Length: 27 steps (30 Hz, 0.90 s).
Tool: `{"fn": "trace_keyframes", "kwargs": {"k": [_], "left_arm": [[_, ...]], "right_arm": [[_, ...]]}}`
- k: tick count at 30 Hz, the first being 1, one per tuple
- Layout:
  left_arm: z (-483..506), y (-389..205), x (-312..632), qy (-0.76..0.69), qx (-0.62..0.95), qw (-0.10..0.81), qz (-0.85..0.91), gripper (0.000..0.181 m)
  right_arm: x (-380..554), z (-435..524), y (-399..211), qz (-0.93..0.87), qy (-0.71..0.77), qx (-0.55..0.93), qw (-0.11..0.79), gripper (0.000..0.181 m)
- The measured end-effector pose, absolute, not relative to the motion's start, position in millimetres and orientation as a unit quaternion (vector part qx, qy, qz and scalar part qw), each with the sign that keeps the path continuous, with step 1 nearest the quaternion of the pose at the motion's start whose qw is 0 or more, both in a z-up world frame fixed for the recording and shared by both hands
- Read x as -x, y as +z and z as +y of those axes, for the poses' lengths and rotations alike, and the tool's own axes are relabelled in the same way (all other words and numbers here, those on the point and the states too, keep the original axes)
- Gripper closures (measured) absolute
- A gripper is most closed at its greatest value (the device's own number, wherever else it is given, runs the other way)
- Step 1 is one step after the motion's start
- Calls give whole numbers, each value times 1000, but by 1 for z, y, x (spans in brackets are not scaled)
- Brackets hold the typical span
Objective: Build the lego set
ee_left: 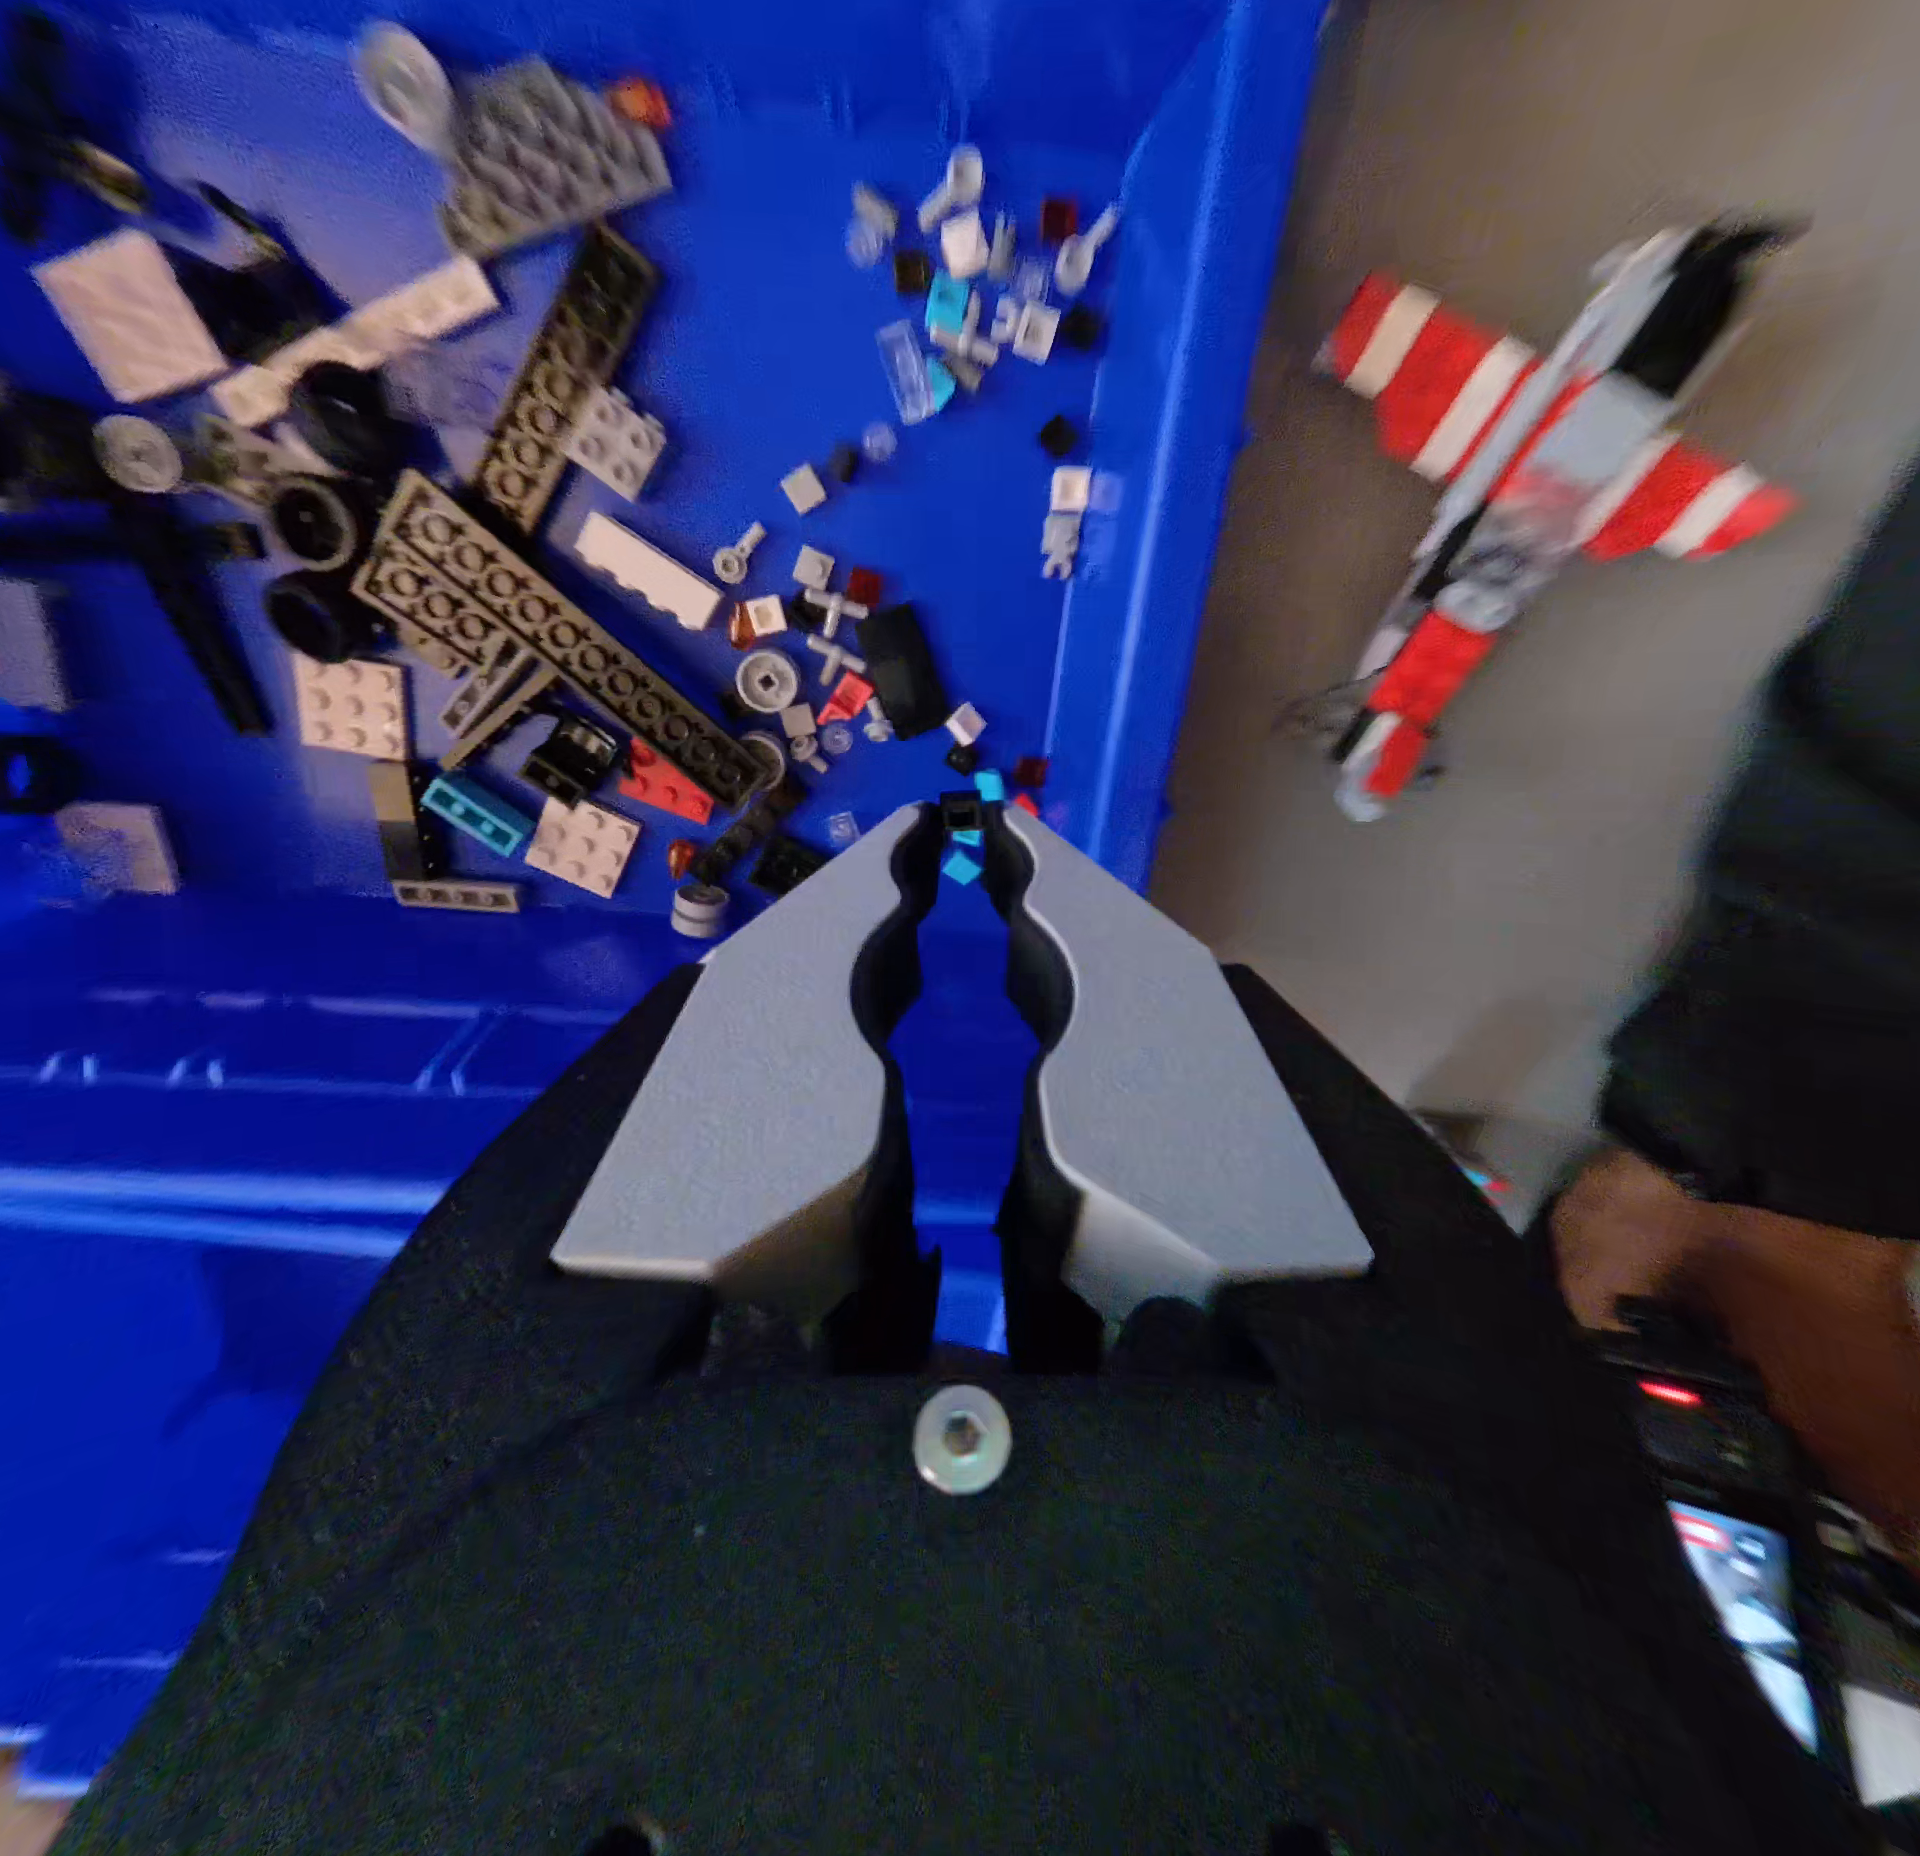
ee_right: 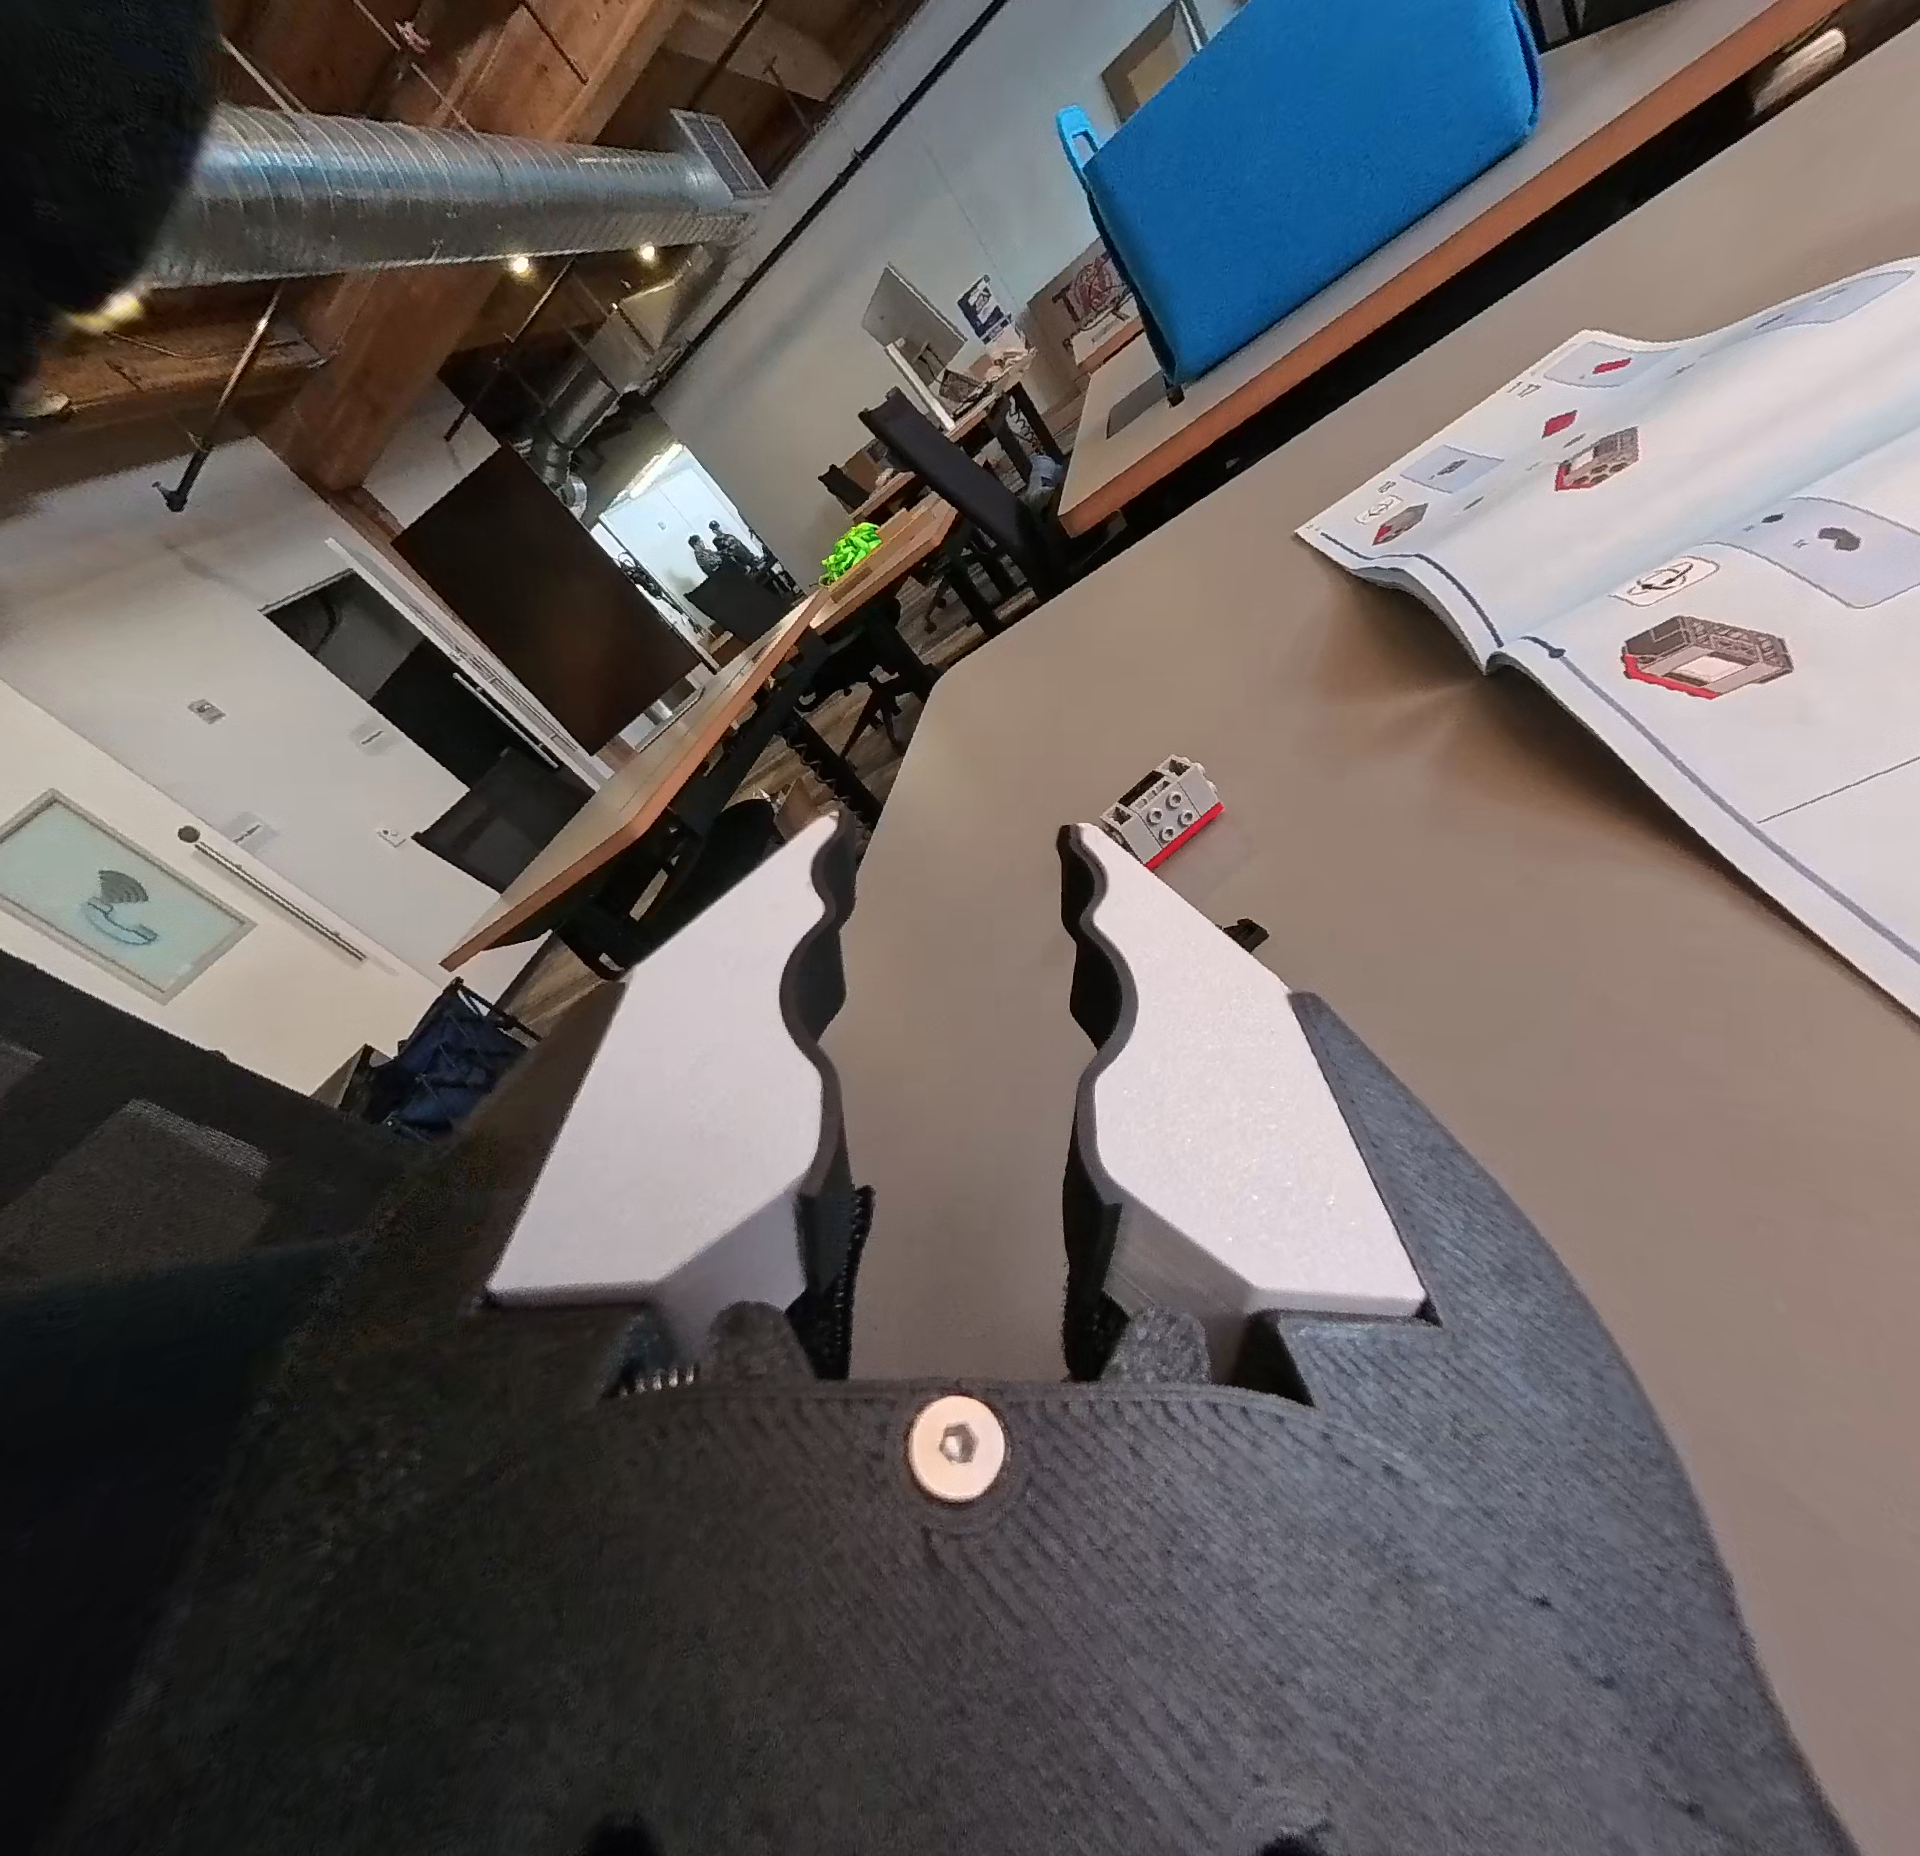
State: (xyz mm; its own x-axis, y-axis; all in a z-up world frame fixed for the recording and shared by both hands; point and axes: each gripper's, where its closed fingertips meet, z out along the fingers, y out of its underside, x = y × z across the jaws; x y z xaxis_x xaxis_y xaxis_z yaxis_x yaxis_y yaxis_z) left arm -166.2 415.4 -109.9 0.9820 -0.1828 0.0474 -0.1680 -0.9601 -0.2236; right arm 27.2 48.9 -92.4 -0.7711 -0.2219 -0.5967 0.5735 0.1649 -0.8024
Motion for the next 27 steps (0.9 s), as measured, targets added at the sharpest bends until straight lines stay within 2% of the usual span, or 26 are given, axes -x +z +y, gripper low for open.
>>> {"fn": "trace_keyframes", "kwargs": {"k": [1, 10, 16, 21, 27], "left_arm": [[415, -93, 163, -47, 985, 148, 69, 173], [334, 56, 115, -81, 874, 472, -85, 172], [228, 105, 68, -42, 751, 640, -160, 173], [147, 89, 28, 14, 707, 670, -225, 173], [58, 15, -10, 77, 689, 631, -347, 173]], "right_arm": [[-26, 50, -92, 695, -634, -128, 314, 143], [-22, 52, -93, 693, -638, -139, 304, 143], [-14, 55, -93, 689, -644, -163, 291, 143], [-7, 59, -93, 682, -653, -184, 273, 143], [-3, 62, -93, 680, -659, -196, 254, 143]]}}
